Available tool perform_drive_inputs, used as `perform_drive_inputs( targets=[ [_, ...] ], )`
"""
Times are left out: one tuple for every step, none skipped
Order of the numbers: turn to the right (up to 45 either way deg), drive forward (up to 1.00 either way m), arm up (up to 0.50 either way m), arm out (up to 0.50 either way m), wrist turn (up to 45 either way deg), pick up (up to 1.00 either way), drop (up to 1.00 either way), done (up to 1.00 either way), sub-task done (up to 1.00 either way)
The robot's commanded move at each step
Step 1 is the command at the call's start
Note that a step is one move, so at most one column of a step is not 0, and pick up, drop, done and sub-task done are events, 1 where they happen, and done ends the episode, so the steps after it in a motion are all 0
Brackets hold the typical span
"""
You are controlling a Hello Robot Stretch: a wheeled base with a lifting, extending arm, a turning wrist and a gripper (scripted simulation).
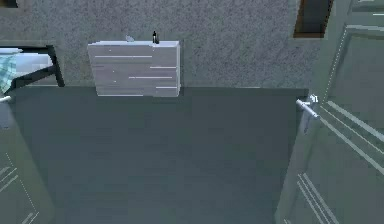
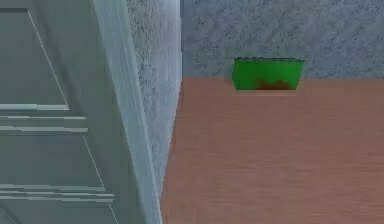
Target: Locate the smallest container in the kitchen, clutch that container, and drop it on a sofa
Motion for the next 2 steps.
perform_drive_inputs(
  targets=[
    [0.0, 1.00, 0.00, 0.00, 0.0, 0.00, 0.00, 0.00, 0.00],
    [3.0, 0.00, 0.00, 0.00, 0.0, 0.00, 0.00, 0.00, 0.00]
  ],
)
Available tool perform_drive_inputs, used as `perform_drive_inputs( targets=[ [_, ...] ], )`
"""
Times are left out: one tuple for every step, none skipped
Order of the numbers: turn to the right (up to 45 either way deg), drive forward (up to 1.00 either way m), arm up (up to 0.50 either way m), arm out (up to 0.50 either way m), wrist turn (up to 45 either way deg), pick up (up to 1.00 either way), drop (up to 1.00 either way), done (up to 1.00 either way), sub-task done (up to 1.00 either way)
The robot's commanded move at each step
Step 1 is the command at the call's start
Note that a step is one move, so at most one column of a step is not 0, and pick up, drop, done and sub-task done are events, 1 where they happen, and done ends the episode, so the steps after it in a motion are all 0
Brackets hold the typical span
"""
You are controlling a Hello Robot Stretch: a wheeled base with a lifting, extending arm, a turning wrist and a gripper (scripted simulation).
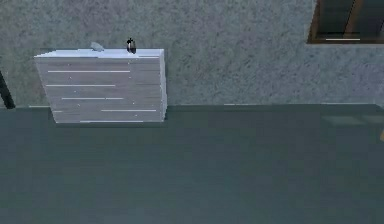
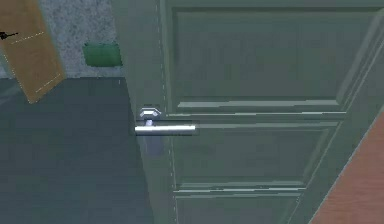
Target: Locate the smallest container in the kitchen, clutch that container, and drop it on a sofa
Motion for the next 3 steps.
perform_drive_inputs(
  targets=[
    [0.0, 0.30, 0.00, 0.00, 0.0, 0.00, 0.00, 0.00, 0.00],
    [33.0, 0.00, 0.00, 0.00, 0.0, 0.00, 0.00, 0.00, 0.00],
    [3.0, 0.00, 0.00, 0.00, 0.0, 0.00, 0.00, 0.00, 0.00]
  ],
)
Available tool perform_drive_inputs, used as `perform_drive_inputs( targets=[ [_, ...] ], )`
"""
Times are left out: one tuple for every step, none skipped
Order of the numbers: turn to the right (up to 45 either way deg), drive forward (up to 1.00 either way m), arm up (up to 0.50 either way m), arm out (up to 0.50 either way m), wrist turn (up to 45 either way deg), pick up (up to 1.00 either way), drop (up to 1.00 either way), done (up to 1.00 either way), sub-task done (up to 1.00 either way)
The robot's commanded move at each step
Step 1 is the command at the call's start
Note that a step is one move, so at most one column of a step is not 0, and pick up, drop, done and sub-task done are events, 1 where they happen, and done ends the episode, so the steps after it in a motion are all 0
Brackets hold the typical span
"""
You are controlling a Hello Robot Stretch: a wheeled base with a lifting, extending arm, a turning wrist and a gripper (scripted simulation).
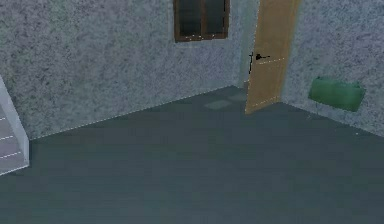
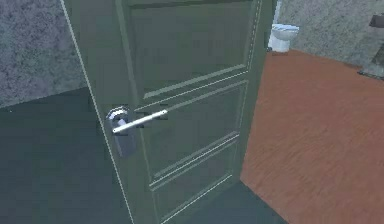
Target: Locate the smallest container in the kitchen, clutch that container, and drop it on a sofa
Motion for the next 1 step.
perform_drive_inputs(
  targets=[
    [0.0, 1.00, 0.00, 0.00, 0.0, 0.00, 0.00, 0.00, 0.00]
  ],
)
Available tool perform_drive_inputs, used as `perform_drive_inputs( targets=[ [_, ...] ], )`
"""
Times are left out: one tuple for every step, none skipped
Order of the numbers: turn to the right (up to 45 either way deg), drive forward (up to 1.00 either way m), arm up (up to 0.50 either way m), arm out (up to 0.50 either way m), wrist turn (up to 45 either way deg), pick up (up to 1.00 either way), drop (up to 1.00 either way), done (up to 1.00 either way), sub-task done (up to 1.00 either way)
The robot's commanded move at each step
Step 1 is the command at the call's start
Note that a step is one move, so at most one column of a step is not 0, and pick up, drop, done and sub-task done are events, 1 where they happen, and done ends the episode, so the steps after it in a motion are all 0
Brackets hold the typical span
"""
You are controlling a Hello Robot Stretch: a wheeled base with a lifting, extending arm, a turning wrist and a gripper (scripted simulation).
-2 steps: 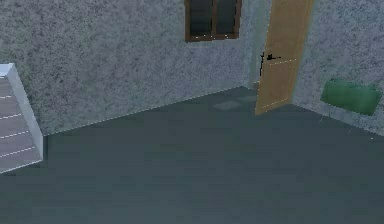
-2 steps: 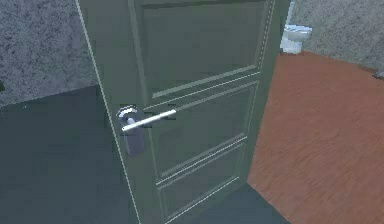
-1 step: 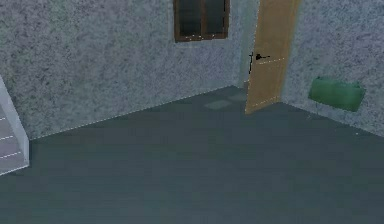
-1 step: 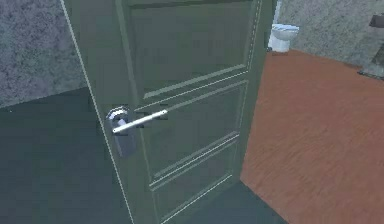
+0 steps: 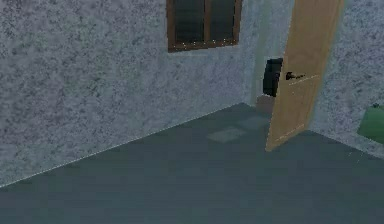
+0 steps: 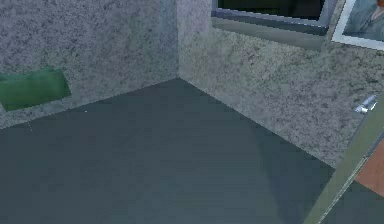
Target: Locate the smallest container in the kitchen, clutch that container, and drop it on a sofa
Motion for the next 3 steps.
perform_drive_inputs(
  targets=[
    [0.0, 1.00, 0.00, 0.00, 0.0, 0.00, 0.00, 0.00, 0.00],
    [0.0, 0.90, 0.00, 0.00, 0.0, 0.00, 0.00, 0.00, 0.00],
    [45.0, 0.00, 0.00, 0.00, 0.0, 0.00, 0.00, 0.00, 0.00]
  ],
)
